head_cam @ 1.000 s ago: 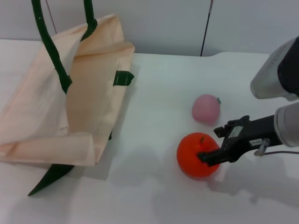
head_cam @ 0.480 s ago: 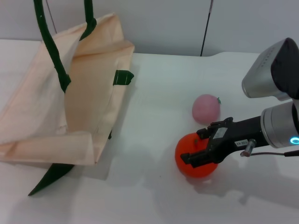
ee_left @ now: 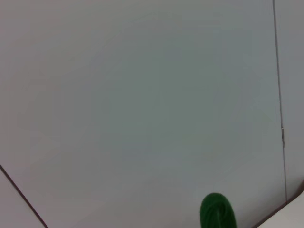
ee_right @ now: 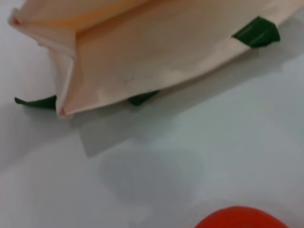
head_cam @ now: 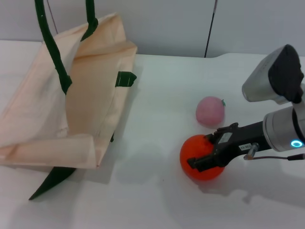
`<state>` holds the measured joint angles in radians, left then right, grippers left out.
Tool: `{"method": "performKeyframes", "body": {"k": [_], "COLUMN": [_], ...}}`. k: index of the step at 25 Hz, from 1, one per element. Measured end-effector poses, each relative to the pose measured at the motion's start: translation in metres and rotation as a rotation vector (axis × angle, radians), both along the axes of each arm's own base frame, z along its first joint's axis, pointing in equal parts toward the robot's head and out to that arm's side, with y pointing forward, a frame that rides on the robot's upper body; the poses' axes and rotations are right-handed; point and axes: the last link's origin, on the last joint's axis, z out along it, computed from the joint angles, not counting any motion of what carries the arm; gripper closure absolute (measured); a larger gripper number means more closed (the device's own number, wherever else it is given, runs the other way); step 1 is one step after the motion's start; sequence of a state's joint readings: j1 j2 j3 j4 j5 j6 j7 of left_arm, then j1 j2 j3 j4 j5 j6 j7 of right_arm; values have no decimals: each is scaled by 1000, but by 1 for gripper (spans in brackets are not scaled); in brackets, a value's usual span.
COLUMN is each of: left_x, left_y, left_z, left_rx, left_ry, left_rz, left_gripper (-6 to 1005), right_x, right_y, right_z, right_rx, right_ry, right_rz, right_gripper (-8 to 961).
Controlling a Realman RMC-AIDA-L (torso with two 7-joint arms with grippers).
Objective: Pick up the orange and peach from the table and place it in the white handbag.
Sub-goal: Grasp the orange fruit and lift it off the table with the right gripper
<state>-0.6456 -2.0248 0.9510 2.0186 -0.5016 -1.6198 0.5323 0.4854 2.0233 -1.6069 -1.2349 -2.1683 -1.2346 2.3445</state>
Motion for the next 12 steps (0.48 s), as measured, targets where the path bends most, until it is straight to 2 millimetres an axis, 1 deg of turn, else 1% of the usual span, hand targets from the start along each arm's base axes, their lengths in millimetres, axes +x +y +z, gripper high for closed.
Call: {"method": "performKeyframes", "body": {"k": [4, 7, 12], "left_x": [1, 1, 0], "left_y": [0, 0, 0], "left_z": [0, 0, 0], "left_rx": [0, 0, 0], "left_ry": [-1, -1, -1], "left_rz": [-1, -2, 1], "left_gripper": [890, 890, 890], "right_x": [7, 8, 8], "right_y": [3, 4, 4], "right_z": [-4, -5, -4], "right_rx": [-7, -7, -7], "right_ry": [-22, -26, -41], "right_rz": [-13, -15, -5], "right_gripper": [72, 72, 128]}}
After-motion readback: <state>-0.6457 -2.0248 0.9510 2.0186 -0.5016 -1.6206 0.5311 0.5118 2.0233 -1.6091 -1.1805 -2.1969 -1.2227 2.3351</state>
